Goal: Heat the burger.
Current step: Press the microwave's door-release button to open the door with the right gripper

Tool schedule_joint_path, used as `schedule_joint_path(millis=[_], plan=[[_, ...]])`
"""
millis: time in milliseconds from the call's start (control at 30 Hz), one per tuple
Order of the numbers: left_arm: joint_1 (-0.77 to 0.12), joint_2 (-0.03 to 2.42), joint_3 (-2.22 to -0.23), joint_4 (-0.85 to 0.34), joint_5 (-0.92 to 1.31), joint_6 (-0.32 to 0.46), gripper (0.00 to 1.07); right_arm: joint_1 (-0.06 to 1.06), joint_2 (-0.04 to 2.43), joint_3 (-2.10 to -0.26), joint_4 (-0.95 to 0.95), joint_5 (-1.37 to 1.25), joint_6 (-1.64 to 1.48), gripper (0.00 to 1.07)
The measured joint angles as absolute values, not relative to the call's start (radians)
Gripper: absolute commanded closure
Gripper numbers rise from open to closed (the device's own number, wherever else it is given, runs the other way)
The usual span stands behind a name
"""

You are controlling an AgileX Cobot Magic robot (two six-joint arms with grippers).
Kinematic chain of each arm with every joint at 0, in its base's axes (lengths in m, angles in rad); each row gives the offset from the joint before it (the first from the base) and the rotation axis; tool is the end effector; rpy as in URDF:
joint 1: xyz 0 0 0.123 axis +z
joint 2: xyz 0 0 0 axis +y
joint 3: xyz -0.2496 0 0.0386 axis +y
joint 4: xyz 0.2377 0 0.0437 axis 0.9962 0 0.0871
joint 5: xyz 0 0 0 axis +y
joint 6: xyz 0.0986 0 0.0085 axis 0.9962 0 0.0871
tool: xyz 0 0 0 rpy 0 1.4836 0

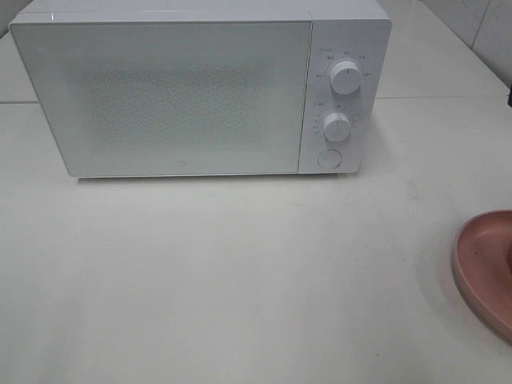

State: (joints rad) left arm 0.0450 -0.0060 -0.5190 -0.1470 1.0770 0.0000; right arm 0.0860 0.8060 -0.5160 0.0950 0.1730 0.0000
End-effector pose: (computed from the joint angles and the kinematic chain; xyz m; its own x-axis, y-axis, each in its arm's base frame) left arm 0.0224 -0.0118 0.2734 -0.4476 -0.0896 -0.8897 0.0396 0.9920 -0.1199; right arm 0.1865 0.0177 0.2674 -0.3728 0.0616 -0.9259 -0.0665 0.9935 0.0929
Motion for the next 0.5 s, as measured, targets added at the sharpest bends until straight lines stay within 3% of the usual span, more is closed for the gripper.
schedule_joint_path(millis=[500], plan=[[0.045,-0.006,-0.519,-0.147,1.077,0.000,0.09,0.086,1.091,-0.516,0.095,-0.117,0.000,0.31]])
